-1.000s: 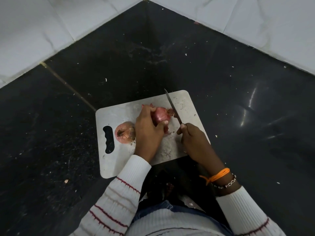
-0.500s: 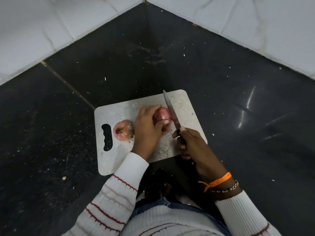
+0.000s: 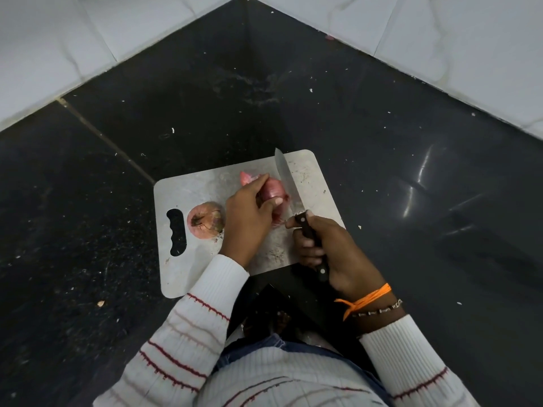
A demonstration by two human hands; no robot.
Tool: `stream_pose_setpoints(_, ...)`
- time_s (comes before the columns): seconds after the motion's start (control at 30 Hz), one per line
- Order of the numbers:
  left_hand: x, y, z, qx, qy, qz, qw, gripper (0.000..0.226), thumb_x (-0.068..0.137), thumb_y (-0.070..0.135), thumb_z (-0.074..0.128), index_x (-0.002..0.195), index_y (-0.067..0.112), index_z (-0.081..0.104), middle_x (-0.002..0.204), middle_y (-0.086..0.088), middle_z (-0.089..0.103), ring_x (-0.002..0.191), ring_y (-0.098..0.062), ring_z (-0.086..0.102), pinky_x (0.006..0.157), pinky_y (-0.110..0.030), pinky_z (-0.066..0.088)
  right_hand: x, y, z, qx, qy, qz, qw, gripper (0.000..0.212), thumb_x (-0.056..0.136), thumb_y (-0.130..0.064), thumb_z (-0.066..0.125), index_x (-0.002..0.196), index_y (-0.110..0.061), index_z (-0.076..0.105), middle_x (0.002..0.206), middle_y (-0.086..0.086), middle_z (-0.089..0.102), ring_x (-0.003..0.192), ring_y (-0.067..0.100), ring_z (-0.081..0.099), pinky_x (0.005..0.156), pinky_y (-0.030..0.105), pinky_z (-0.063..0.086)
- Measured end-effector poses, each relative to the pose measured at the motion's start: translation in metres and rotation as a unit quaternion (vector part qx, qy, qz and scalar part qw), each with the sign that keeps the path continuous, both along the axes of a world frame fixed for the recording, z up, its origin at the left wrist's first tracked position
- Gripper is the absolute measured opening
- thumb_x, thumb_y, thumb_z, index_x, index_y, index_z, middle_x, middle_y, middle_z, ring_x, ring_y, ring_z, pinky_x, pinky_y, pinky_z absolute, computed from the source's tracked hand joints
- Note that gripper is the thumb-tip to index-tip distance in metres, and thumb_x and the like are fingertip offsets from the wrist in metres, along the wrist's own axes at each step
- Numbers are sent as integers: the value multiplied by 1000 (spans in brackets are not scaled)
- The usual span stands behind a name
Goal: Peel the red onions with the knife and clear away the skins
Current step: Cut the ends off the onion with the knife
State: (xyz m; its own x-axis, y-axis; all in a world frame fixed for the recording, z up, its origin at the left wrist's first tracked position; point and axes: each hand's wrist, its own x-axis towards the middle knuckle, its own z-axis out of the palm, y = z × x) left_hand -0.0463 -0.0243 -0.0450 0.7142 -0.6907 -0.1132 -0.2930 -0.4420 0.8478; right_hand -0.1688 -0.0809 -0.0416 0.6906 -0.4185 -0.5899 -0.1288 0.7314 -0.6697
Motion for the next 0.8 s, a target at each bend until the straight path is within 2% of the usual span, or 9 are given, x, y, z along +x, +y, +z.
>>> stream_pose_setpoints(0.03, 0, 0, 1, 0, -2, 2, 1000, 49, 86, 14, 63, 133, 16, 49, 133, -5, 55, 120, -20, 53, 104, -34, 42, -1, -2, 1, 58, -37, -6, 998, 36, 101, -28, 25, 89, -6, 52, 44, -4, 34, 29, 1, 23, 29, 12, 21)
stream_pose_setpoints(0.1, -2, -1, 1, 3, -6, 6, 1000, 47, 87, 14, 61, 132, 18, 50, 133, -3, 54, 119, -19, 52, 102, -30, 41, -2, -5, 3, 110, -77, -14, 991, 38, 100, -29, 25, 90, -5, 53, 45, -4, 36, 28, 1, 26, 28, 12, 26)
stream_pose_setpoints(0.23, -2, 0, 2, 1, -11, -2, 1000, 43, 91, 12, 55, 133, 20, 48, 136, -3, 51, 124, -18, 47, 104, -31, 39, -4, -7, 4, 90, -58, -27, 994, 41, 100, -29, 25, 91, -4, 57, 48, -3, 38, 31, 2, 29, 31, 13, 29)
stream_pose_setpoints(0.37, -3, 2, 2, -4, -5, -7, 1000, 46, 89, 13, 59, 133, 21, 49, 136, -2, 51, 123, -19, 49, 105, -35, 42, -3, -2, 2, -39, 29, -40, 998, 39, 100, -24, 27, 89, -4, 58, 51, -1, 35, 35, 4, 23, 33, 16, 22)
stream_pose_setpoints(0.47, -3, 2, 0, -9, 7, -3, 1000, 53, 86, 13, 63, 136, 20, 46, 137, -4, 51, 123, -20, 50, 104, -38, 43, -3, 4, 2, -152, 90, -33, 984, 41, 102, -27, 27, 85, -7, 58, 52, 0, 34, 34, 4, 24, 36, 16, 21)
stream_pose_setpoints(0.57, -4, 0, -1, -1, -10, 0, 1000, 54, 87, 10, 62, 137, 17, 45, 138, -4, 50, 124, -19, 49, 104, -29, 39, 0, 11, -1, -262, 142, 2, 954, 39, 101, -29, 29, 86, -9, 58, 54, -2, 38, 36, 1, 31, 38, 16, 26)
stream_pose_setpoints(0.67, -6, -2, -3, 6, -34, -7, 999, 54, 87, 10, 61, 138, 16, 43, 138, -4, 50, 125, -19, 46, 99, -19, 31, 3, 16, -4, -349, 183, 32, 919, 36, 101, -26, 29, 86, -10, 57, 58, -2, 42, 48, 7, 39, 49, 21, 33)
stream_pose_setpoints(0.8, -7, -4, -5, 23, -61, -12, 998, 55, 89, 12, 60, 140, 17, 40, 141, -4, 46, 129, -21, 42, 100, -21, 27, 5, 15, -4, -409, 211, 50, 886, 33, 101, -25, 29, 87, -12, 56, 66, -5, 46, 64, 10, 45, 60, 24, 37)
